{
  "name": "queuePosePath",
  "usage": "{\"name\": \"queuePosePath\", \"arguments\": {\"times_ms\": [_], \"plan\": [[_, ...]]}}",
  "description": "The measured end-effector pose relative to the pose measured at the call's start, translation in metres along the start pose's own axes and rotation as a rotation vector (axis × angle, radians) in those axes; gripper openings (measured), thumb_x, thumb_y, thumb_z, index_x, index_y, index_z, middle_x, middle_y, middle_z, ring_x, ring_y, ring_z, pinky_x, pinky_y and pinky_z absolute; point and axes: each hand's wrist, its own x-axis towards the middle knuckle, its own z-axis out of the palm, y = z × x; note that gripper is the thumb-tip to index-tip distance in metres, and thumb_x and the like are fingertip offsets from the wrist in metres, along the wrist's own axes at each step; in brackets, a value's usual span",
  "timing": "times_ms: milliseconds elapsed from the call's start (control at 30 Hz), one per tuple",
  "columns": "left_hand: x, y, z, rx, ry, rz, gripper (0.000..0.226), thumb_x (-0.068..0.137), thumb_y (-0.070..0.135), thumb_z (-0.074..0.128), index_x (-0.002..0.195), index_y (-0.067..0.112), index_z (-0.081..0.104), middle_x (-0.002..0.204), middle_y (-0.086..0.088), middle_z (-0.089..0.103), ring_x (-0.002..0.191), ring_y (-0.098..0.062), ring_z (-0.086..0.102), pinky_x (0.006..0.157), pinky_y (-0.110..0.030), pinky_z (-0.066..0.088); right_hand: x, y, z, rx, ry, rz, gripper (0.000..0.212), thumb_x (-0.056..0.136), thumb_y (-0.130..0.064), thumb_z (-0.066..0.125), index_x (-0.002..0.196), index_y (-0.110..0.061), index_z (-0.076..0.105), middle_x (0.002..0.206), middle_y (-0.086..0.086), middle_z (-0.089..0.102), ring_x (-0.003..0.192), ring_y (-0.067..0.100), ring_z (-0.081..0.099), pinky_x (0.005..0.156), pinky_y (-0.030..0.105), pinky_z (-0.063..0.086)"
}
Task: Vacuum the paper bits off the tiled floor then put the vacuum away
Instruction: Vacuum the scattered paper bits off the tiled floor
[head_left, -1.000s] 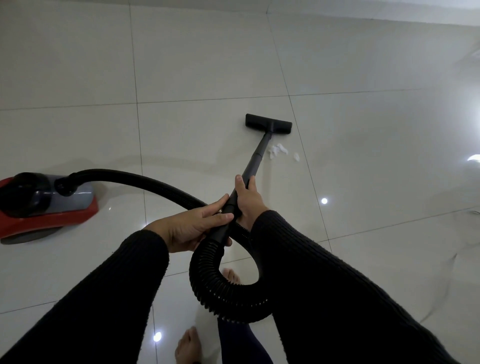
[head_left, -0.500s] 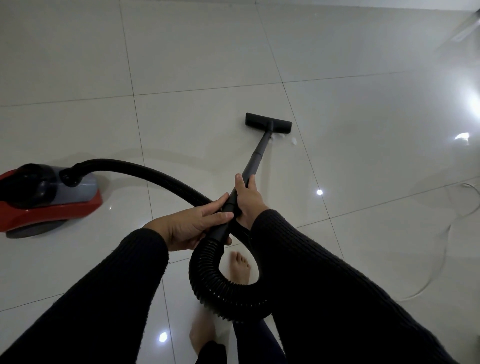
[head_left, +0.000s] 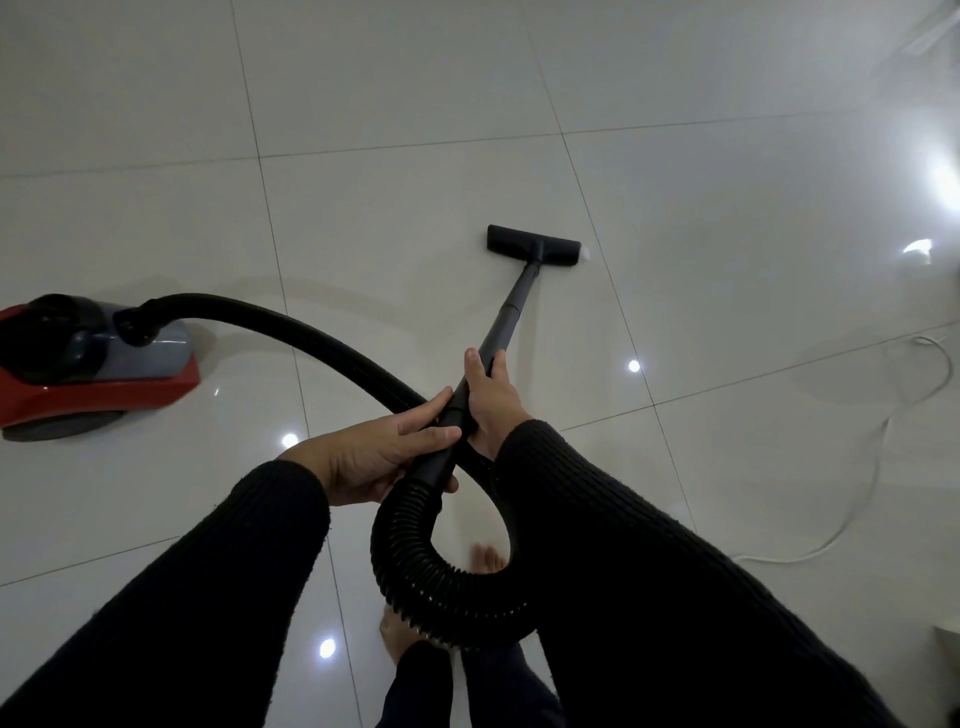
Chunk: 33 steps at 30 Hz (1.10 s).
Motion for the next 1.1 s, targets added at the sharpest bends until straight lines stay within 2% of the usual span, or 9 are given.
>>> {"name": "queuePosePath", "arguments": {"times_ms": [167,367,433,567,700,833,900,1000,1100], "plan": [[0.004,-0.004,0.015,0.000,-0.012,-0.007,0.083,0.081,0.036,0.062,0.146,0.047,0.012,0.097,-0.014,0.066,0.087,-0.024,0.064,0.084,-0.046,0.054,-0.003,0.002,-0.014,-0.024,0.005,0.000,0.067,0.100,-0.041,0.046,0.153,-0.039,0.005,0.154,0.004,0.030,0.127,0.026,0.046,0.103,0.046,0.046],[0.015,-0.007,0.034,-0.032,-0.011,0.023,0.082,0.081,0.034,0.062,0.146,0.045,0.014,0.100,-0.012,0.064,0.084,-0.019,0.066,0.075,-0.039,0.057,0.000,0.000,-0.036,-0.054,0.006,-0.008,0.068,0.100,-0.041,0.045,0.153,-0.038,0.003,0.155,0.005,0.028,0.127,0.027,0.046,0.103,0.047,0.045],[0.019,-0.007,0.042,-0.025,-0.010,0.029,0.082,0.081,0.034,0.061,0.146,0.045,0.013,0.101,-0.013,0.064,0.084,-0.019,0.066,0.078,-0.041,0.056,0.001,0.000,-0.045,-0.039,0.001,-0.017,0.068,0.100,-0.040,0.046,0.153,-0.038,0.004,0.155,0.005,0.028,0.128,0.028,0.046,0.102,0.046,0.047],[0.032,-0.005,0.055,-0.004,-0.007,0.028,0.085,0.079,0.036,0.063,0.146,0.046,0.012,0.107,-0.015,0.063,0.089,-0.022,0.064,0.093,-0.052,0.048,0.010,-0.002,-0.062,-0.024,-0.003,-0.030,0.068,0.100,-0.040,0.046,0.153,-0.038,0.004,0.154,0.005,0.029,0.128,0.028,0.047,0.101,0.047,0.048],[0.044,-0.006,0.067,0.004,0.005,0.034,0.087,0.075,0.038,0.066,0.146,0.046,0.015,0.103,-0.014,0.065,0.088,-0.021,0.065,0.095,-0.053,0.046,0.015,-0.002,-0.077,-0.016,0.000,-0.036,0.068,0.100,-0.040,0.046,0.153,-0.037,0.004,0.154,0.004,0.029,0.126,0.026,0.048,0.100,0.046,0.048],[0.048,-0.008,0.076,0.000,0.021,0.032,0.086,0.075,0.038,0.066,0.145,0.045,0.017,0.098,-0.011,0.066,0.085,-0.019,0.066,0.085,-0.045,0.053,0.012,0.000,-0.087,0.026,-0.027,-0.027,0.067,0.101,-0.038,0.046,0.154,-0.037,0.006,0.152,0.005,0.031,0.116,0.024,0.050,0.084,0.039,0.052],[0.049,-0.011,0.077,0.009,0.022,0.027,0.087,0.074,0.040,0.067,0.145,0.046,0.018,0.097,-0.011,0.068,0.087,-0.021,0.066,0.085,-0.044,0.053,0.011,0.003,-0.090,0.041,-0.038,-0.029,0.067,0.100,-0.039,0.046,0.154,-0.037,0.006,0.152,0.005,0.031,0.121,0.026,0.050,0.090,0.042,0.053],[0.045,-0.017,0.077,0.023,0.026,0.028,0.088,0.074,0.041,0.068,0.145,0.046,0.017,0.092,-0.010,0.069,0.088,-0.021,0.066,0.084,-0.043,0.053,0.007,0.007,-0.090,0.038,-0.049,-0.021,0.068,0.100,-0.040,0.047,0.154,-0.038,0.006,0.152,0.005,0.031,0.118,0.025,0.051,0.095,0.044,0.051],[0.034,-0.021,0.076,0.006,0.035,0.039,0.087,0.075,0.038,0.066,0.146,0.044,0.017,0.095,-0.008,0.068,0.083,-0.018,0.067,0.070,-0.036,0.055,-0.002,0.013,-0.083,0.059,-0.074,-0.016,0.069,0.100,-0.040,0.048,0.154,-0.039,0.005,0.151,0.006,0.032,0.117,0.026,0.052,0.096,0.045,0.051]]}}
